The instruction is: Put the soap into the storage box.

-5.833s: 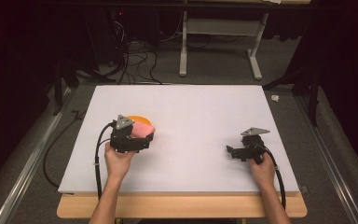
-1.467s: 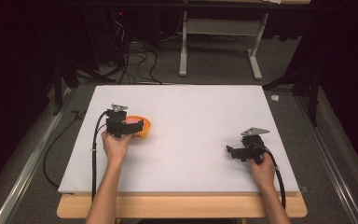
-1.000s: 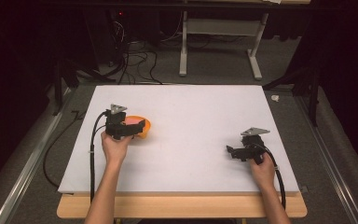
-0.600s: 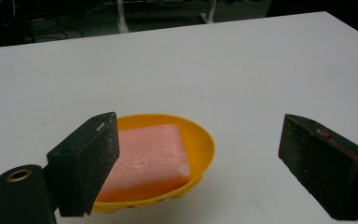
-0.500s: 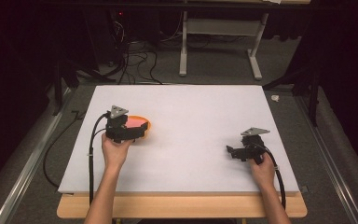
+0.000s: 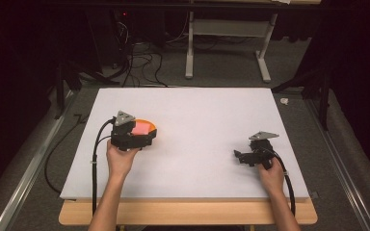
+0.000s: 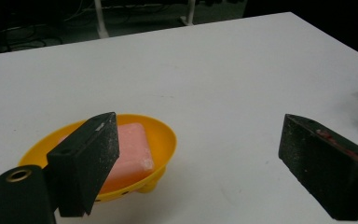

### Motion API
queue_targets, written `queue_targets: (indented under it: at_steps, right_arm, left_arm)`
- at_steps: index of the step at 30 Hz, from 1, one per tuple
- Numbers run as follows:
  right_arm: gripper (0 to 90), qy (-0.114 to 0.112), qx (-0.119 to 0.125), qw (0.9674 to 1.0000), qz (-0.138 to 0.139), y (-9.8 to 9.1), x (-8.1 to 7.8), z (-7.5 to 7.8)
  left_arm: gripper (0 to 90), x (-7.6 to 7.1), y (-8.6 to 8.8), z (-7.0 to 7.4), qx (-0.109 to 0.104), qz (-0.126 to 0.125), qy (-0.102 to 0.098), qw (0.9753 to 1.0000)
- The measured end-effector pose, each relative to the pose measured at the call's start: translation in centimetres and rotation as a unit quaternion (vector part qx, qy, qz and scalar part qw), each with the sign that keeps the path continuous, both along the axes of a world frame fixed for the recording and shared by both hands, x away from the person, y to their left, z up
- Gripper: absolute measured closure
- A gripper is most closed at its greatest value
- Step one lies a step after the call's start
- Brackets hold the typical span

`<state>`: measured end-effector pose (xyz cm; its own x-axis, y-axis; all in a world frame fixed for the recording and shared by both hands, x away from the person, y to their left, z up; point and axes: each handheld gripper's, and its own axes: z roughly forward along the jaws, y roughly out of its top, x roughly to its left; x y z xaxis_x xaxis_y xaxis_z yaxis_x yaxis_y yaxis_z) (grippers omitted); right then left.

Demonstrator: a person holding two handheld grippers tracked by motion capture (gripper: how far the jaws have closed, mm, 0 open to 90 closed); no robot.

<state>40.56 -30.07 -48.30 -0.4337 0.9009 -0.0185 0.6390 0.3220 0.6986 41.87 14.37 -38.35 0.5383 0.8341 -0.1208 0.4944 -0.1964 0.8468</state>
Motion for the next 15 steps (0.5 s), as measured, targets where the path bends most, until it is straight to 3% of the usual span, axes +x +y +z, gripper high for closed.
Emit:
queue_targets:
  at_steps: [15]
  right_arm:
    - [14.3,0.000,0.000,1.0000,0.000,0.00,0.00,0.00]
  left_arm:
    - [13.1,-1.04,-1.05,-0.40,-0.007,-0.028,0.007,0.9996]
